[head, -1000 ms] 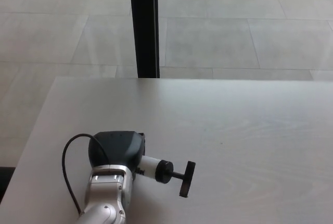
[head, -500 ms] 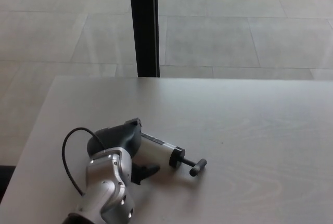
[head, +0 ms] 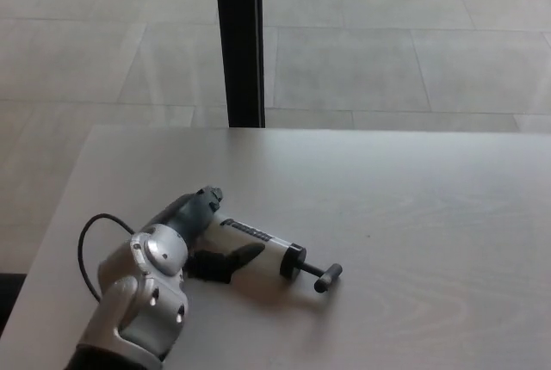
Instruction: The robot uses its left hand to lift the air pump kept on the middle of the desk and use the right hand to compress the handle
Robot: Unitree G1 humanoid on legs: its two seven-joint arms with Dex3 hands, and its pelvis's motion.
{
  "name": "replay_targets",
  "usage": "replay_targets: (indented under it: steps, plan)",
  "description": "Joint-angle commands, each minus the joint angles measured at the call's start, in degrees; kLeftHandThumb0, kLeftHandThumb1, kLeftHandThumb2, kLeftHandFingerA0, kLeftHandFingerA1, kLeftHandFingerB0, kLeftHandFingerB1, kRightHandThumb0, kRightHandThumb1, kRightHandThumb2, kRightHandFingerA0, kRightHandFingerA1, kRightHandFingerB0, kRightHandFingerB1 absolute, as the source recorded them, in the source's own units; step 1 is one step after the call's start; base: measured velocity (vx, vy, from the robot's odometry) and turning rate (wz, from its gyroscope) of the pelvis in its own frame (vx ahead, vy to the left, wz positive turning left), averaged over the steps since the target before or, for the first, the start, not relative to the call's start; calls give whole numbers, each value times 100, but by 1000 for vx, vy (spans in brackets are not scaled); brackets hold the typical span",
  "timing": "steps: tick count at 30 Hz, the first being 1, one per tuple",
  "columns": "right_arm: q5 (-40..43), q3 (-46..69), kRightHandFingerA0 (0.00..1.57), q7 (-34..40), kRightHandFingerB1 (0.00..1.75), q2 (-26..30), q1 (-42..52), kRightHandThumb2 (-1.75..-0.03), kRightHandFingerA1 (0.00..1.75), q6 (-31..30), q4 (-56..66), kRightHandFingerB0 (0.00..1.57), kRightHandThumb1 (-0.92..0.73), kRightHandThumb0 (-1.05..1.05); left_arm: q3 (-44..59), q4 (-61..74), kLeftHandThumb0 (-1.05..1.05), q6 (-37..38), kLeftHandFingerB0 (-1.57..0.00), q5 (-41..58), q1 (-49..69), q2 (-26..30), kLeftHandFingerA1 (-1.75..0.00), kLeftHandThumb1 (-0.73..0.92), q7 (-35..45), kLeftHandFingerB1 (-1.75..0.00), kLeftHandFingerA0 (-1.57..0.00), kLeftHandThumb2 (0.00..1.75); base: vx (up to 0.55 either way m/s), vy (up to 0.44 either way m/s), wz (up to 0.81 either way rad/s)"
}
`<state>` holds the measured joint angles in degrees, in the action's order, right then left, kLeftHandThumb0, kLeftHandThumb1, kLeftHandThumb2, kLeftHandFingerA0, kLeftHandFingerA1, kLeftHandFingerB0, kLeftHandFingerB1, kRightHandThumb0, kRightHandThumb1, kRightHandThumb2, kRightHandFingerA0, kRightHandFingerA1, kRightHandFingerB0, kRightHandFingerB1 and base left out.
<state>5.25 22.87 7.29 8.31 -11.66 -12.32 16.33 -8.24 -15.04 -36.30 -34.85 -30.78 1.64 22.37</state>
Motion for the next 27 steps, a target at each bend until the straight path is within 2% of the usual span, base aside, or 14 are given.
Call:
replay_targets:
  steps: [1, 3, 5, 6, 11, 12, 15, 16, 17, 23, 24, 25, 26, 27]
  plan:
    - [273, 743, 31, -525, 41, 782, 606, -70, 68, -195, -179, 35, -92, -69, 2464, 1365, -92, 152, 0, 2649, 277, 425, -5, 58, 993, 0, 0, 92, 0, 0, 0]
    - [355, 1187, 37, -514, 52, 1008, 753, -113, 68, -268, -366, 25, -72, -58, 3487, 1760, -79, 80, 0, 3263, 353, 780, -23, 57, 1220, -15, 0, 93, 0, 0, 0]
    - [485, 1420, 37, -522, 52, 1082, 815, -113, 69, -405, -373, 25, -75, -62, 3897, 1748, -81, 65, 0, 3430, 403, 1074, -24, 60, 1395, -13, 0, 94, 0, 0, 0]
    - [541, 1557, 33, -548, 45, 1132, 830, -67, 70, -179, -579, 37, -92, -66, 4275, 1657, -78, 29, 0, 3613, 426, 1223, -26, 58, 1444, -18, 0, 94, 0, 0, 0]
    - [951, 2513, 30, -579, 50, 1324, 1165, -67, 87, 358, -1486, 35, -90, -67, 6321, 967, -68, 380, -9, 4452, 1088, 1872, -29, 74, 1444, -21, -7, 64, 0, 0, 0]
    - [907, 2549, 31, -558, 51, 1348, 1226, -67, 87, 373, -1513, 36, -91, -68, 6471, 888, -70, 417, -4, 4513, 1147, 1888, -39, 60, 1419, -30, -3, 96, 0, 0, 0]
    - [833, 2849, 28, -523, 50, 1483, 1455, -69, 81, 794, -2112, 30, -92, -67, 7396, -33, -72, 828, -6, 4672, 1663, 2211, -39, 64, 1084, -29, -5, 98, 0, 0, 0]
    - [923, 2967, 27, -555, 47, 1508, 1505, -67, 79, 749, -2232, 28, -92, -70, 7547, -411, -68, 1036, -9, 4678, 1852, 2320, -30, 84, 1029, -22, -8, 67, 0, 0, 0]
    - [1007, 3080, 29, -533, 48, 1534, 1512, -67, 81, 659, -2383, 31, -92, -68, 7732, -817, -71, 1214, -5, 4731, 2010, 2433, -39, 66, 962, -29, -5, 99, 0, 0, 0]
    - [1249, 3465, 31, -407, 50, 1577, 1522, -66, 101, 873, -3448, 33, -90, -68, 8344, -2092, -35, 2108, 0, 4765, 2944, 2417, -50, 56, 123, -48, -1, 111, 0, 0, 0]
    - [1253, 3480, 32, -420, 46, 1596, 1526, -66, 98, 931, -3637, 32, -91, -66, 8401, -2284, -67, 2248, -10, 4826, 3052, 2396, -37, 86, 141, -22, -14, 67, 0, 0, 0]
    - [1242, 3484, 32, -426, 46, 1618, 1520, -66, 98, 1010, -3857, 32, -91, -66, 8465, -2518, -67, 2415, -10, 4898, 3164, 2382, -37, 86, 174, -22, -14, 67, 0, 0, 0]
    - [1293, 3538, 37, -430, 42, 1620, 1524, -66, 94, 1010, -4046, 33, -87, -67, 8564, -2699, -35, 2490, 0, 4972, 3241, 2333, -50, 55, 94, -49, -1, 110, 0, 0, 0]
    - [1368, 3614, 37, -428, 42, 1619, 1515, -66, 94, 985, -4264, 33, -87, -67, 8697, -2911, -35, 2557, 0, 5060, 3313, 2268, -50, 55, -38, -49, -1, 110, 0, 0, 0]
